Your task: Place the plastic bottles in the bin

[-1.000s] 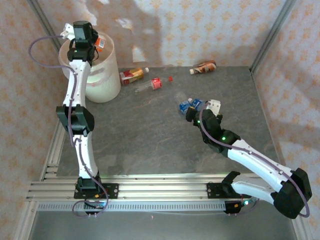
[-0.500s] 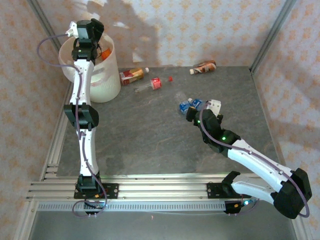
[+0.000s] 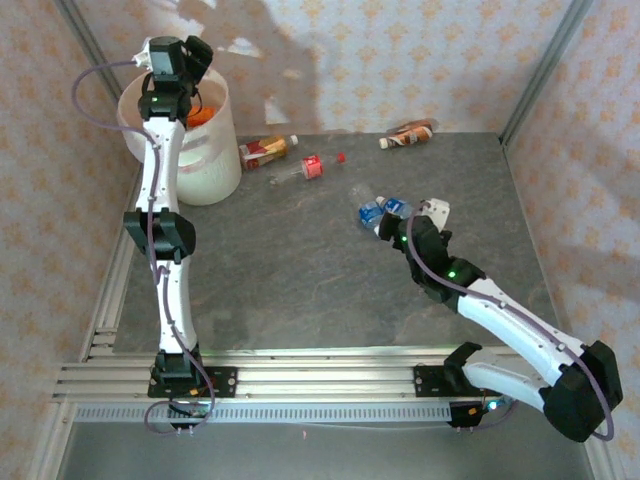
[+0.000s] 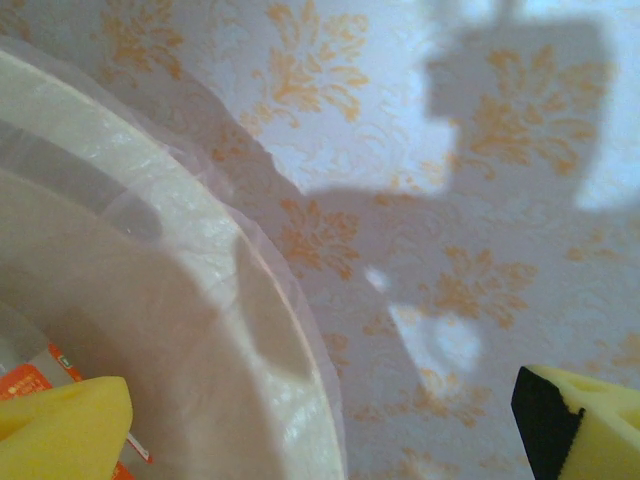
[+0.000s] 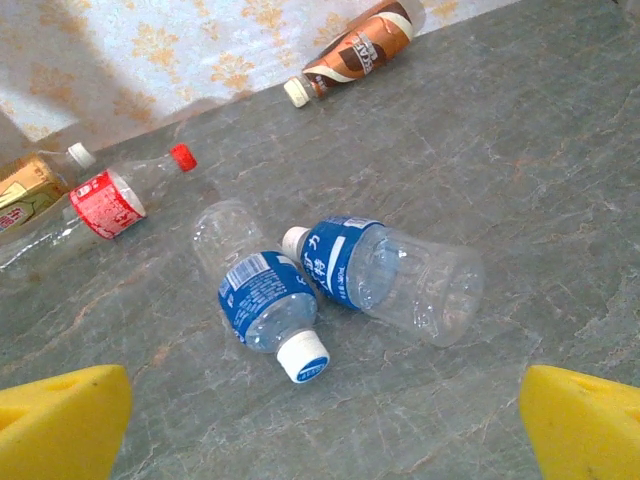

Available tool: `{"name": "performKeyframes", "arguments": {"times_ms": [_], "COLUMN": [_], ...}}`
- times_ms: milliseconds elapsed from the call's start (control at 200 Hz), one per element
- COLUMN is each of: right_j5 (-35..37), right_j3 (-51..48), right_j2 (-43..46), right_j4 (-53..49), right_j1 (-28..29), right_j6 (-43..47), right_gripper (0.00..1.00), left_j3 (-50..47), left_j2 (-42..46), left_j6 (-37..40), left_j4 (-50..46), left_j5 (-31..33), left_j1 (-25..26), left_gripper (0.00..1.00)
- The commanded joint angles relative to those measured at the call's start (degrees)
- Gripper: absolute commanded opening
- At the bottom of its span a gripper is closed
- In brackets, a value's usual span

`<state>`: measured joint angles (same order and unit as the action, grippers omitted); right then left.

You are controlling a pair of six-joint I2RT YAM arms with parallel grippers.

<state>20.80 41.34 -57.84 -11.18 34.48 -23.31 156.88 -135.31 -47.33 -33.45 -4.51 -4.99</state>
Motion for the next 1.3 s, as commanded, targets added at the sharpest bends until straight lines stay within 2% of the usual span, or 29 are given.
{"name": "performKeyframes", "arguments": {"times_ms": [0, 50, 260, 295, 350, 385, 565, 886, 1056, 1136, 1231, 1296], "right_j5": [-6.6, -10.1, -15.8, -19.4, -29.0, -31.3, -33.7, -36.4, -35.4, -33.9, -35.4, -32.7], "right_j3": [-0.2, 0.4, 2.6, 2.8, 4.0, 5.2, 14.4, 27.1, 34.7, 37.5, 40.2, 41.1], "right_j2": [0.0, -0.7, -2.8, -3.4, -5.4, -7.0, -17.1, -28.1, -35.5, -38.9, -42.7, -45.0], "right_j4": [-1.0, -2.0, -6.9, -7.0, -8.1, -9.3, -18.1, -30.5, -38.1, -38.2, -39.6, -38.8], "right_j1": [-2.8, -4.0, -8.9, -10.5, -14.0, -15.6, -19.4, -23.6, -25.5, -25.4, -25.6, -25.5], "right_j6": [3.2, 5.6, 10.0, 11.6, 14.9, 16.8, 31.1, 57.0, 65.7, 68.0, 71.9, 73.5], "right_gripper": [0.99, 0.99, 0.99, 0.99, 0.99, 0.99, 0.99, 0.99, 0.99, 0.99, 0.99, 1.00], "left_j3": [-3.2, -5.6, -14.3, -15.3, -17.3, -19.0, -32.0, -58.1, -63.4, -65.0, -66.8, -67.3], "left_j2": [8.5, 10.4, 18.4, 19.6, 21.5, 22.6, 30.7, 47.3, 52.0, 53.0, 53.9, 54.4], "left_j6": [5.2, 6.5, 10.2, 11.1, 12.4, 12.9, 13.2, 12.3, 13.9, 14.1, 13.9, 14.1], "left_j4": [-2.0, -2.1, -1.8, -2.0, -2.4, -2.7, -0.1, 6.6, 5.6, 5.1, 5.3, 4.9], "left_j5": [-3.3, -3.9, -7.2, -7.6, -8.3, -9.0, -14.8, -15.3, -14.5, -13.8, -12.9, -12.2], "left_j1": [2.7, 4.0, 9.7, 10.9, 12.6, 13.5, 16.9, 17.7, 17.6, 17.6, 17.6, 17.6], "left_gripper": [0.99, 0.99, 1.00, 1.00, 1.00, 1.00, 1.00, 1.00, 1.00, 1.00, 1.00, 1.00]}}
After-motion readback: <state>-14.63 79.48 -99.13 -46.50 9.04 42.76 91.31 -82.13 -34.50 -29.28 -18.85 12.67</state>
